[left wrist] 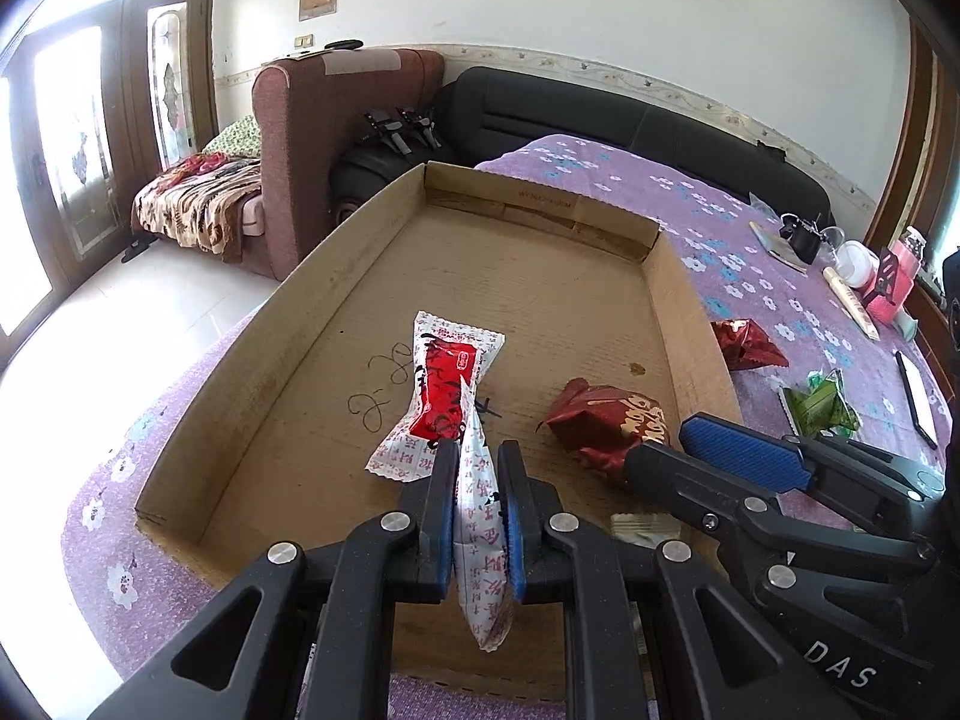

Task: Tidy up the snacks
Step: 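Lower and release the dark red packet in the tray with the right gripper while the left holds its packet, then open the left gripper to drop the long white packet into the tray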

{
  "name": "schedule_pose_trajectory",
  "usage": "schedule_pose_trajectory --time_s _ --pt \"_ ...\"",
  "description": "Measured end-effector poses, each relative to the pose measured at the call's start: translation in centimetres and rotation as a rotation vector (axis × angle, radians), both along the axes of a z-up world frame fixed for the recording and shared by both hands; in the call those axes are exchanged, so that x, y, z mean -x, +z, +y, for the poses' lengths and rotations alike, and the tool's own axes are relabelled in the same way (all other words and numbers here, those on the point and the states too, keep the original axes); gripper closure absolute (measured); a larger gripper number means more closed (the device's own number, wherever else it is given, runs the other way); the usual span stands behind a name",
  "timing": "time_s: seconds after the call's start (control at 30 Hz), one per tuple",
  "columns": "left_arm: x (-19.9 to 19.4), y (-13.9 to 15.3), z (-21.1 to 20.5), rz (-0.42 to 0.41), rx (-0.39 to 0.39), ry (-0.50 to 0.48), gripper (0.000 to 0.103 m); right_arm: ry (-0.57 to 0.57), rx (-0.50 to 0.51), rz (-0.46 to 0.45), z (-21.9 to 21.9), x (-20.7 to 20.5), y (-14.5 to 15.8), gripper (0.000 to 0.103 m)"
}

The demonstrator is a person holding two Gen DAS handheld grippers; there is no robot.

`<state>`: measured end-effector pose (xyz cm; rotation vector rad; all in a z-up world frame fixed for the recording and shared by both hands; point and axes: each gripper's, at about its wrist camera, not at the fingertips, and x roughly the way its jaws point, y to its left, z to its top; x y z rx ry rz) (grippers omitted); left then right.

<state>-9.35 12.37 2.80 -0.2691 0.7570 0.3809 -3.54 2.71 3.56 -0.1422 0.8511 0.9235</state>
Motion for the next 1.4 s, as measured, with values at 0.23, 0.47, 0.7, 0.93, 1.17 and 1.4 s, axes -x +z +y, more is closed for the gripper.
schedule_pose_trajectory --time_s 0.23,0.47,0.7,0.93,1.17,1.4 --pt "0.1 0.0 -0.1 -0.004 0.002 0.008 0.090 0.005 -0.010 0.007 0.0 -0.2 -0.1 0.067" --pt "0.4 0.0 0.0 -0.007 -0.003 0.020 0.090 0.007 -0.011 0.007 0.0 -0.3 -0.2 0.065" --pt "0.7 0.1 0.3 -0.017 0.007 0.025 0.090 0.040 -0.070 0.041 -0.4 -0.7 -0.4 0.059" --pt "0.8 0.1 0.3 -0.015 0.005 0.023 0.089 0.036 -0.096 0.045 -0.6 -0.6 -0.4 0.058" --pt "0.7 0.0 0.3 -0.013 -0.004 0.014 0.075 0.004 -0.123 0.060 -1.4 -0.8 0.1 0.051" --pt "1.0 0.9 -2.5 -0.037 -0.182 -0.012 0.030 0.003 -0.171 -0.022 -2.0 0.1 1.8 0.028"
